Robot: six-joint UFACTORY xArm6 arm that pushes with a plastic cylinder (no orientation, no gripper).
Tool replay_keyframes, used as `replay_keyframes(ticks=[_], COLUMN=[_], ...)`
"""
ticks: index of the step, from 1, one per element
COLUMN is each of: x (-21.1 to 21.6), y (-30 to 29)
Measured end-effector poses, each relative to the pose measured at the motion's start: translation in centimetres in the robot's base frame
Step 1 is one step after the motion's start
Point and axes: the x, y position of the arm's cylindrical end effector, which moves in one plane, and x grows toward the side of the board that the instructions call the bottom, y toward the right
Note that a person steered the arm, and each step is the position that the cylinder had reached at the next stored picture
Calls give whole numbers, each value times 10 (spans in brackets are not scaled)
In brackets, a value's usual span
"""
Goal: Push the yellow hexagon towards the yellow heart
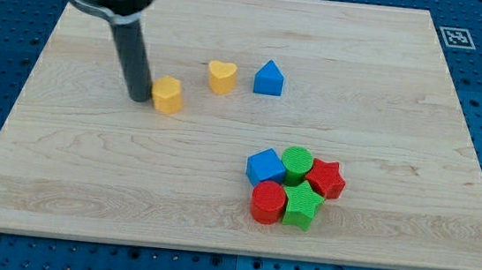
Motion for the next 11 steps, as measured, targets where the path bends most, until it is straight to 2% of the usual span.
replay_keyframes(ticks=[2, 4, 5, 7, 9, 11], x=[32, 33, 31, 18, -10, -12], y=[45, 98, 106, 73, 79, 79])
